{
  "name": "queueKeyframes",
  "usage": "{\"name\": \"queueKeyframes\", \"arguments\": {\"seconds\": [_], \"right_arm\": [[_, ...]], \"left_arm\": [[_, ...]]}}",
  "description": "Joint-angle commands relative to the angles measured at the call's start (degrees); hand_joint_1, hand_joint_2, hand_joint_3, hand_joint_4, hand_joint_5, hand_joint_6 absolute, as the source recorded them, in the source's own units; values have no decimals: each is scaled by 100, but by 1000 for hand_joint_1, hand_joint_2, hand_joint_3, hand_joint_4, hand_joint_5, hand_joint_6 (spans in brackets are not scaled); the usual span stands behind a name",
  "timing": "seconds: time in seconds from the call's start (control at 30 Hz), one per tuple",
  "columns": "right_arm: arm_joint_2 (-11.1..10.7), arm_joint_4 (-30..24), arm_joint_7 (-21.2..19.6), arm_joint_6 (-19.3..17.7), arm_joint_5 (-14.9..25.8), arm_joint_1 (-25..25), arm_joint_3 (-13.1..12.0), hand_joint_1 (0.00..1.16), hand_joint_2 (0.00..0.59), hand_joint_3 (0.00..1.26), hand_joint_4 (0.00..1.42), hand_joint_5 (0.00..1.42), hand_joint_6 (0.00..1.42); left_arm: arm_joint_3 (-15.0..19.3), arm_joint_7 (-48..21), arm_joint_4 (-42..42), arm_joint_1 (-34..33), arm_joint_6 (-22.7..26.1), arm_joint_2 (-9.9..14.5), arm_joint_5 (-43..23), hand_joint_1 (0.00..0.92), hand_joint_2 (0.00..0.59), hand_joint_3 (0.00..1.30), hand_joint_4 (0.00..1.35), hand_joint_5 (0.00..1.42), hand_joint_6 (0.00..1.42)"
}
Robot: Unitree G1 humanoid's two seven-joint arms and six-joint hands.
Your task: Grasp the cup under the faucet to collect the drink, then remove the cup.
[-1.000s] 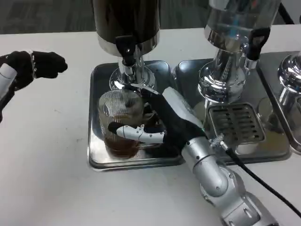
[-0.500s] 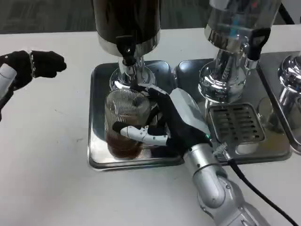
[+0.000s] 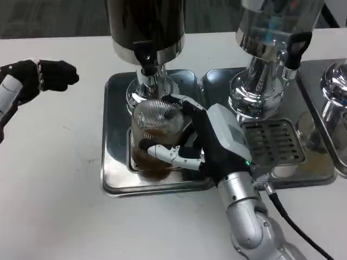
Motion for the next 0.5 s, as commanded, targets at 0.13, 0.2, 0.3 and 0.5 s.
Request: {"name": "queueKeyframes", "arguments": {"seconds": [0.13,0.2,0.3,0.5], "right_arm": [[-127,-578,-210,-149,-192,18,-112,654,225,497,698,844,1155],[-170,-692,-184,-106,-218,37,-143,654,225,502,710,845,1159],[-254,-903,-56,0,-247,67,-197,654,225,503,716,855,1163],[-434,-1225,224,233,-315,161,-214,656,238,518,726,859,1180]], "left_arm": [[-105,35,87,-71,-161,51,115,0,157,492,426,338,332],[-121,31,100,-83,-177,50,127,0,157,492,426,338,332],[-133,18,116,-108,-194,35,151,0,157,490,426,339,332],[-141,-1,203,-200,-242,20,175,0,157,481,426,339,332]]}}
